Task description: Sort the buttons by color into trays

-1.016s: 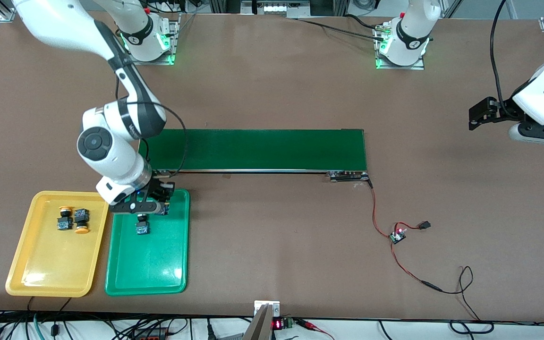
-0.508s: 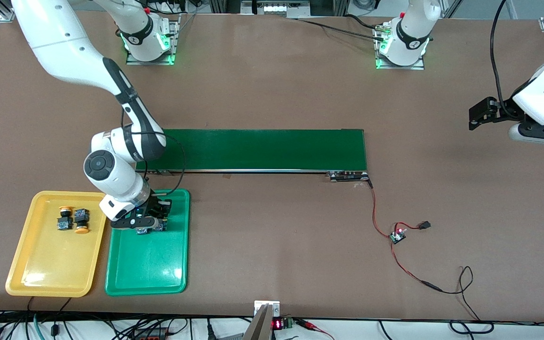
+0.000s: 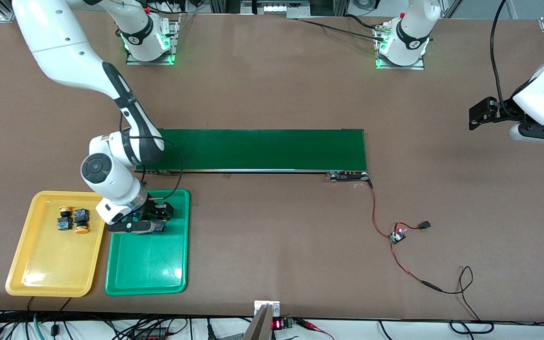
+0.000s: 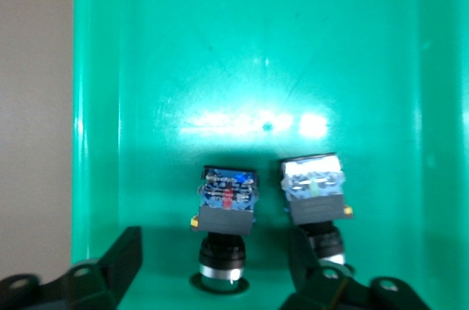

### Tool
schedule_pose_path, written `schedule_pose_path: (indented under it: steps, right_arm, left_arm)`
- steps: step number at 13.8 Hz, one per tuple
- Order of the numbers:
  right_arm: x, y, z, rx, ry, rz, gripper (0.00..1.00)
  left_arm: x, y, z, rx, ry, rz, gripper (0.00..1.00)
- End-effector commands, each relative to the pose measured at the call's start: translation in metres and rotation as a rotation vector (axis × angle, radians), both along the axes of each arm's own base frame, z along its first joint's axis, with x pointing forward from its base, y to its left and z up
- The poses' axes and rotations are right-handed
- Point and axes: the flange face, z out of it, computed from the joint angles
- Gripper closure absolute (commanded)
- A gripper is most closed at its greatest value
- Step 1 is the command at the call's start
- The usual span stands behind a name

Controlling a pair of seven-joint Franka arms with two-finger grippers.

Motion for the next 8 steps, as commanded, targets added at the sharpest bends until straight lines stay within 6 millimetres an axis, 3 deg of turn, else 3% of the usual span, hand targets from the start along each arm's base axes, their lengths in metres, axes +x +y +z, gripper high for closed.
schedule_pose_path:
  steps: [1, 4, 8]
  right_arm:
    - [-0.009, -0.022, 0.093, -0.022, 0.042, -0.022, 0.00]
    - [-0.034, -0.048, 0.179, -0.061, 0.113, -0.056, 0.00]
    - [-0.072, -0.089, 0.261, -0.074, 0.181, -0.036, 0.00]
  left_arm:
    - [-0.003, 0.002, 0.006, 0.003, 0.002, -0.008, 0.00]
    - [-0.003, 0.002, 0.006, 0.003, 0.002, -0.006, 0.00]
    - [-0.003, 0.002, 0.006, 0.003, 0.002, -0.006, 0.00]
